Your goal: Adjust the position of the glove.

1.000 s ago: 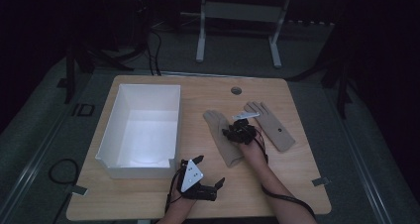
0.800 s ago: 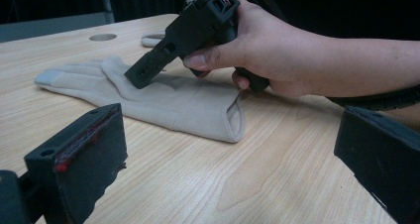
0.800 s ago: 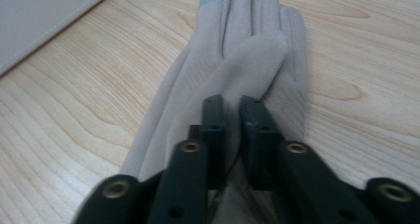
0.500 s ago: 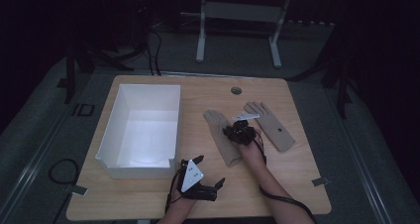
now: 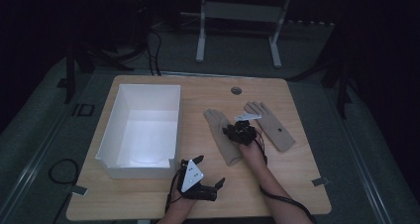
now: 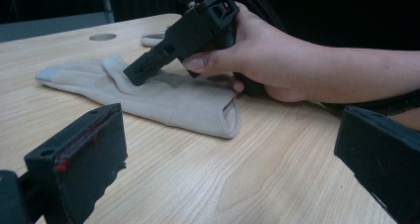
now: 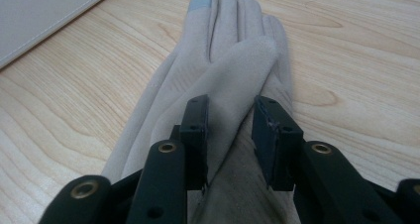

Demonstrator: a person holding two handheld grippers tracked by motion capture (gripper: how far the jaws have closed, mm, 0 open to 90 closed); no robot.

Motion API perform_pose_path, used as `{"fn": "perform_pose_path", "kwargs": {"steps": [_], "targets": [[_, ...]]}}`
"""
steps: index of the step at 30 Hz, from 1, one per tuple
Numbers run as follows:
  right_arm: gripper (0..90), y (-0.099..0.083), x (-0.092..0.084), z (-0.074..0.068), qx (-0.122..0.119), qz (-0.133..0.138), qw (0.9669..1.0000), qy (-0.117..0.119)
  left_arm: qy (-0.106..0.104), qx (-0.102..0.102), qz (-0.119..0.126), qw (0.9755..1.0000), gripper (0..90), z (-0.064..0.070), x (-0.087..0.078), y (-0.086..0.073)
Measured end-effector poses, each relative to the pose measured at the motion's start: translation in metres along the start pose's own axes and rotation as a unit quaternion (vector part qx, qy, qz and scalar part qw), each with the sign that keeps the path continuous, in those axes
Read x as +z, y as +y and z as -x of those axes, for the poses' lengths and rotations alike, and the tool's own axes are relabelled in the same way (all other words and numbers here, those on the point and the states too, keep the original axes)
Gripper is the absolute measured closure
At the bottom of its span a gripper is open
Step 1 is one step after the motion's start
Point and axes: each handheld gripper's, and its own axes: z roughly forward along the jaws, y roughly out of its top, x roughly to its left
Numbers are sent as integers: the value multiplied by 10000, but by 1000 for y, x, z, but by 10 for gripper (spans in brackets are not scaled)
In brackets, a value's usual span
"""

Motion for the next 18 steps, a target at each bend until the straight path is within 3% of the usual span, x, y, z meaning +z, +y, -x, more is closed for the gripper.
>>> {"fn": "perform_pose_path", "kwargs": {"steps": [3,7,10,18], "targets": [[685,0,0,0,-13,-10,10000,-11,-3,2,0,10000,2,0,0,0],[859,1,-1,-1,-22,-93,9999,95,-1,-4,-6,10000,2,0,0,0],[874,1,-4,-2,116,-95,9998,93,-6,-10,-9,10000,2,0,0,0],[878,15,-34,-14,244,481,9985,-74,-8,-22,-14,10000,2,-1,0,0]]}}
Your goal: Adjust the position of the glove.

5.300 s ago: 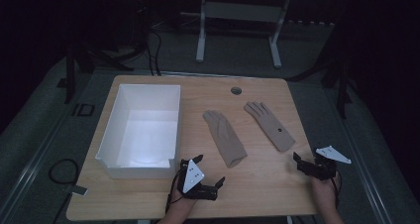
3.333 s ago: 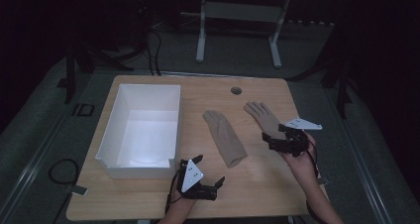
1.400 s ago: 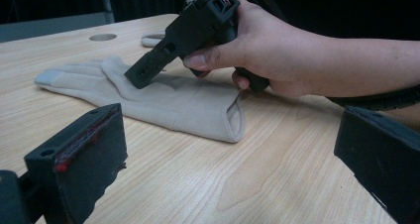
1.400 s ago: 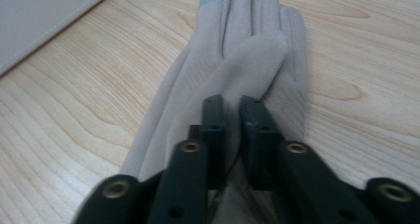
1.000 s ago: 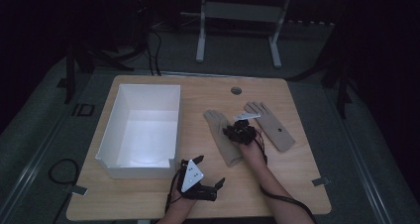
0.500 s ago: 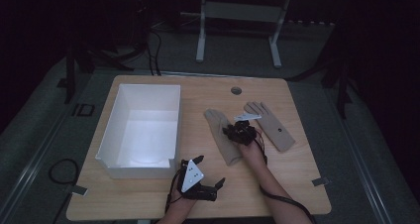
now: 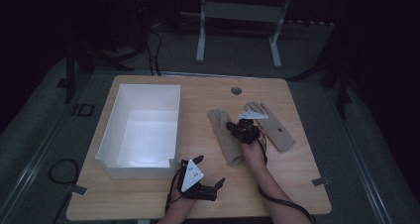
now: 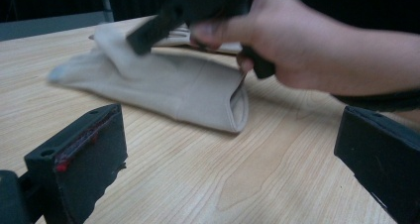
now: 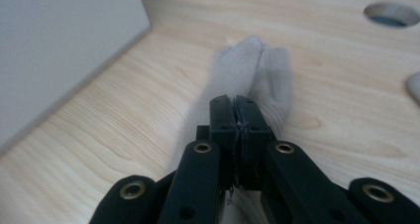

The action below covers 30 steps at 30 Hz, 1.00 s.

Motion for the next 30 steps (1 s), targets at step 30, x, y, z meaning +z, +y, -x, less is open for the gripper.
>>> {"fn": "perform_pose_path", "kwargs": {"steps": [30], "targets": [[874,-60,-54,-4,1395,163,9841,-1084,14,-8,-10,10000,2,0,0,0]]}}
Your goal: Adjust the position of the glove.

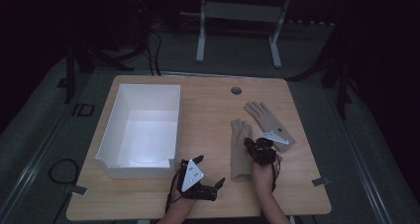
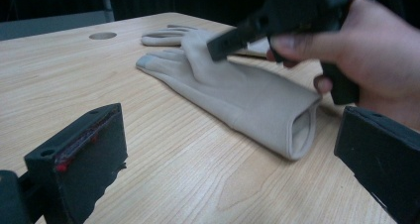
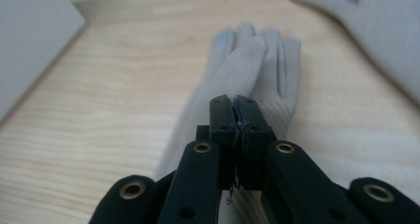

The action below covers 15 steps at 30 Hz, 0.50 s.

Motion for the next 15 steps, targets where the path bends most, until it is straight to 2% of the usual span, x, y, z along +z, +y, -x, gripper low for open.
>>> {"fn": "perform_pose_path", "kwargs": {"steps": [5,9,12,15], "targets": [[848,-10,9,9,-3,-240,9996,-126,-9,0,-2,10000,1,0,0,0],[806,-11,10,12,19,-228,9997,-76,-15,6,-9,10000,2,0,0,0],[745,-9,10,12,-103,-238,9996,-65,-12,0,-9,10000,2,0,0,0],[683,2,5,10,-371,-189,9991,34,-10,-2,-7,10000,2,0,0,0]]}}
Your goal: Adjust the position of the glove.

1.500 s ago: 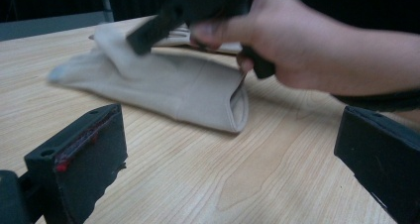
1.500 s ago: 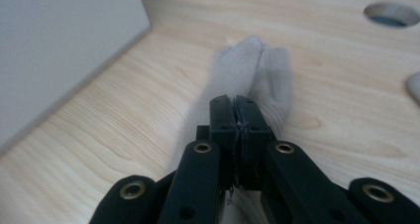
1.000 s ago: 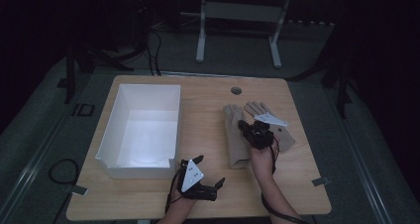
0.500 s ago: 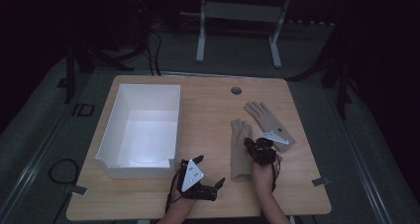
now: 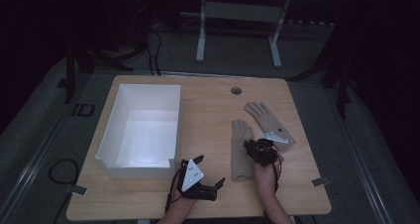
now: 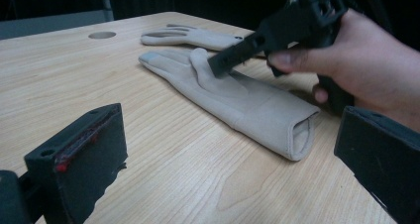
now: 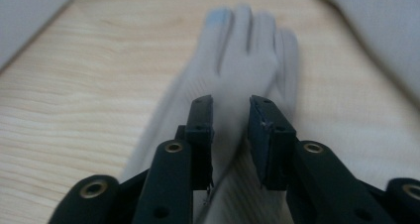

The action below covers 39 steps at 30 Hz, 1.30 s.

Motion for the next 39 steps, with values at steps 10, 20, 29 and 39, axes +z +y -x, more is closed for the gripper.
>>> {"fn": "perform_pose_path", "kwargs": {"steps": [10,20,29,39], "targets": [[563,40,-23,16,-793,338,9949,522,-10,2,3,10000,2,0,0,0],[566,67,-35,60,-1239,371,9906,443,-23,-21,-11,10000,2,-1,0,0],[577,76,-25,102,-1241,236,9916,288,-24,-3,-1,10000,2,0,0,0],[563,74,14,122,-1497,-264,9882,175,-20,11,0,10000,2,0,0,0]]}}
